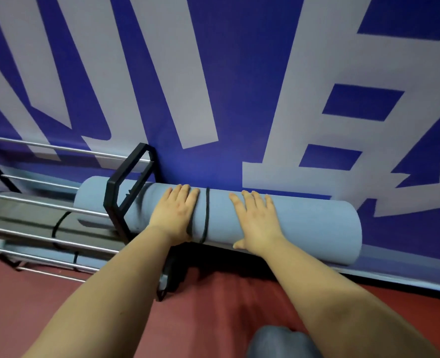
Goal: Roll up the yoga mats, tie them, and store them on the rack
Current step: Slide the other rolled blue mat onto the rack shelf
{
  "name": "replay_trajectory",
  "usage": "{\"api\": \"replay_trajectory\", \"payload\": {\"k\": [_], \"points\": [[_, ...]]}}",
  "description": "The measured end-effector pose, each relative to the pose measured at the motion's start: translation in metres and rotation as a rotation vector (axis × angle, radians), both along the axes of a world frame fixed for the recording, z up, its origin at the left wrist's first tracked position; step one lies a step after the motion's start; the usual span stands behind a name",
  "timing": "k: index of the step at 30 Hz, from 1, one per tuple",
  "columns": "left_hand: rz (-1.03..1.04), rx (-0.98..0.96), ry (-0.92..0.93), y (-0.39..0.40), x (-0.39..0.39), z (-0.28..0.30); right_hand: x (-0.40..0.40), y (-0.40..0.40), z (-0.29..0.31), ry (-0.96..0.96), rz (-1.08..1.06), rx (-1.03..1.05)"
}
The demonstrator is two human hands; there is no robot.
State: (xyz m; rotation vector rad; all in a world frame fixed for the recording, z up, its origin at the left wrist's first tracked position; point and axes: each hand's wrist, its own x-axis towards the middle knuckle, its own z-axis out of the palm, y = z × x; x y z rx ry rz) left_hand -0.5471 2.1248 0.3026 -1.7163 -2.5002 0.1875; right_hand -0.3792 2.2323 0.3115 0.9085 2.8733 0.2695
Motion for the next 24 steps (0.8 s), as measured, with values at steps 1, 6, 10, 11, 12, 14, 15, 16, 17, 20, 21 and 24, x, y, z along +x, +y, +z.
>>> {"api": "replay_trajectory", "payload": {"k": [1, 6, 10, 11, 12, 14, 15, 16, 17, 20, 21, 24], "points": [[0.039, -0.033, 0.007, -0.005, -0.004, -0.001, -0.008, -0.006, -0.002, 0.001, 0.002, -0.008], [0.045, -0.036, -0.069, -0.017, -0.003, -0.004, -0.039, -0.025, -0.002, 0.009, -0.027, -0.047], [0.031, -0.076, -0.142, -0.012, -0.005, 0.008, -0.053, -0.035, 0.004, 0.012, -0.028, -0.060], [0.036, -0.067, -0.149, -0.010, -0.009, 0.010, -0.054, -0.036, 0.004, 0.007, -0.029, -0.059], [0.043, -0.058, -0.186, -0.009, -0.011, 0.010, -0.054, -0.035, 0.003, -0.003, -0.030, -0.061], [0.103, -0.023, -0.324, -0.008, -0.013, 0.010, -0.054, -0.032, -0.001, -0.010, -0.026, -0.059], [0.133, 0.004, -0.380, -0.008, -0.015, 0.011, -0.057, -0.030, -0.003, 0.002, -0.017, -0.049], [0.156, 0.033, -0.419, -0.009, -0.018, 0.011, -0.060, -0.028, -0.004, 0.013, -0.002, -0.042], [0.173, 0.055, -0.444, -0.009, -0.019, 0.010, -0.062, -0.027, -0.006, 0.017, 0.012, -0.043], [0.165, 0.116, -0.467, -0.009, -0.020, 0.002, -0.065, -0.019, -0.014, 0.033, 0.040, -0.033], [0.162, 0.123, -0.472, -0.008, -0.019, 0.000, -0.064, -0.015, -0.017, 0.030, 0.051, -0.031], [0.185, 0.121, -0.495, -0.002, -0.016, -0.004, -0.062, -0.005, -0.023, 0.037, 0.095, -0.021]]}}
